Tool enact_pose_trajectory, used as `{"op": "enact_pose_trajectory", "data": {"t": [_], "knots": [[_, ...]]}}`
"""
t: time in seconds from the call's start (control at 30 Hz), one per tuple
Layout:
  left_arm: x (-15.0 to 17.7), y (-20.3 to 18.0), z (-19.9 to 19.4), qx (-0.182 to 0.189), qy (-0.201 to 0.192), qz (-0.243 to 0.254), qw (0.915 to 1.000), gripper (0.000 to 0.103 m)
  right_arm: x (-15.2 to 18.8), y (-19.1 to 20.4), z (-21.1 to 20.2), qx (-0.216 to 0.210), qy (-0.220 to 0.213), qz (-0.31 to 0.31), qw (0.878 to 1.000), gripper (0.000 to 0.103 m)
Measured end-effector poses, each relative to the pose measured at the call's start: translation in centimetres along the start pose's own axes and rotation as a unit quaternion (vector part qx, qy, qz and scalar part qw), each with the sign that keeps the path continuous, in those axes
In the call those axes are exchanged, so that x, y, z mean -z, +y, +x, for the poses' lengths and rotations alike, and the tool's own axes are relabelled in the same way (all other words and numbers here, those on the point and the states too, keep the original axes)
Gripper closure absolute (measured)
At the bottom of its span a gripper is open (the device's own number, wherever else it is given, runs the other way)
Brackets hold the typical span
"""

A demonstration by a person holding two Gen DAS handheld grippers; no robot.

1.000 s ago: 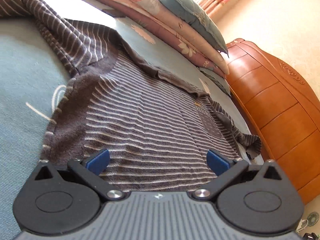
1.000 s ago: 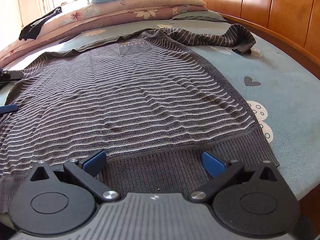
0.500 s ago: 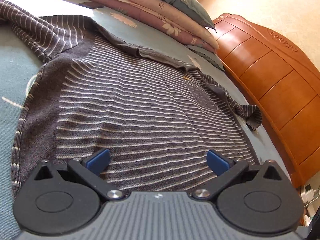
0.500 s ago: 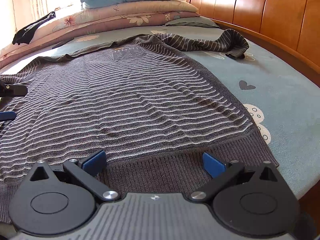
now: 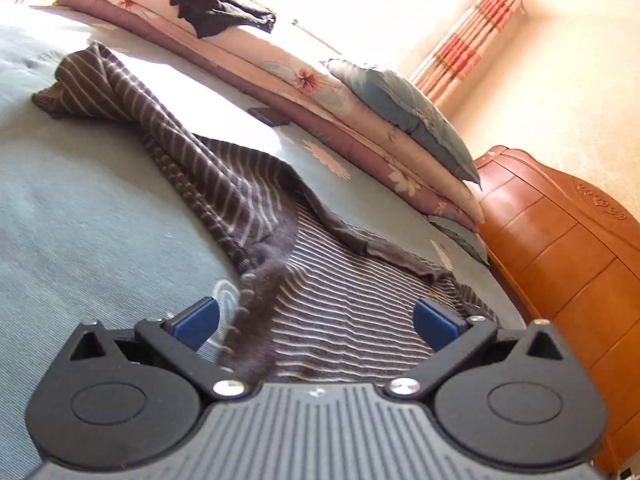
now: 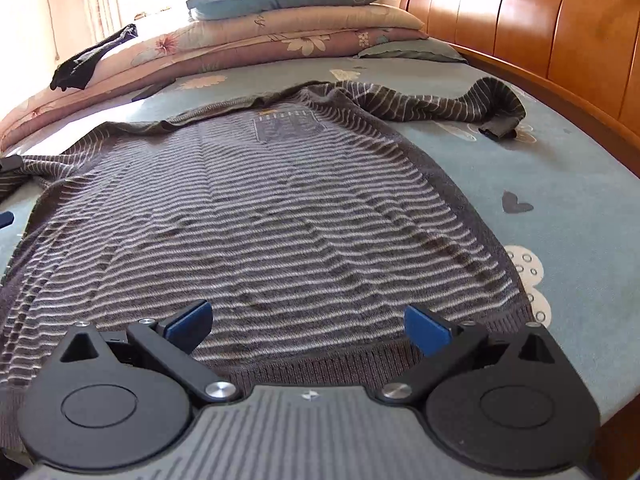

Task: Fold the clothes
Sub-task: 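Move the left gripper to the sweater sleeve cuff and close on it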

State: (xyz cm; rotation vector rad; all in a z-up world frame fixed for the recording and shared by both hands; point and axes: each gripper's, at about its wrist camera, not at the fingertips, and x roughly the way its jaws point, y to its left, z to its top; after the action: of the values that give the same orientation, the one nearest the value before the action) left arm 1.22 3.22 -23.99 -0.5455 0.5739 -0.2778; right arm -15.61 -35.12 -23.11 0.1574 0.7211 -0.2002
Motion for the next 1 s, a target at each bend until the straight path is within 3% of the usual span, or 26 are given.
{"op": "enact_pose_trajectory", "data": {"t": [0.13,0.2,0.37,0.53,0.67,0.77,0.87,0.9,1.0], "knots": [[-1.9,4.9,-0.1,-0.059,-0.010,-0.062,0.9963,0.001,-3.6,2.1,-1.1,-0.035,-0.032,-0.023,0.999,0.000],[-2.4,7.1,0.1,-0.066,-0.013,-0.100,0.9927,0.001,-5.6,4.1,-1.0,-0.068,-0.039,-0.041,0.996,0.000],[-3.1,9.2,0.4,-0.029,-0.010,-0.135,0.9904,0.001,-9.3,9.8,0.3,-0.144,-0.047,-0.078,0.985,0.000],[-3.1,9.7,0.7,-0.022,-0.014,-0.133,0.9907,0.001,-10.2,15.8,3.4,-0.224,-0.009,-0.105,0.969,0.000],[-3.2,10.1,0.8,-0.021,-0.020,-0.142,0.9894,0.001,-10.6,19.3,4.8,-0.227,0.001,-0.127,0.965,0.000],[-3.4,10.0,1.1,-0.027,-0.023,-0.134,0.9903,0.001,-10.8,20.2,5.5,-0.247,0.019,-0.120,0.961,0.000],[-4.3,9.9,1.3,-0.063,-0.032,-0.124,0.9898,0.002,-10.7,19.7,5.9,-0.256,0.023,-0.111,0.960,0.000],[-5.0,9.7,1.3,-0.073,-0.033,-0.102,0.9916,0.006,-10.7,19.2,6.0,-0.255,0.022,-0.107,0.961,0.000],[-8.4,9.8,0.8,-0.115,-0.034,-0.015,0.9927,0.032,-10.5,17.4,6.5,-0.248,0.021,-0.091,0.964,0.000]]}}
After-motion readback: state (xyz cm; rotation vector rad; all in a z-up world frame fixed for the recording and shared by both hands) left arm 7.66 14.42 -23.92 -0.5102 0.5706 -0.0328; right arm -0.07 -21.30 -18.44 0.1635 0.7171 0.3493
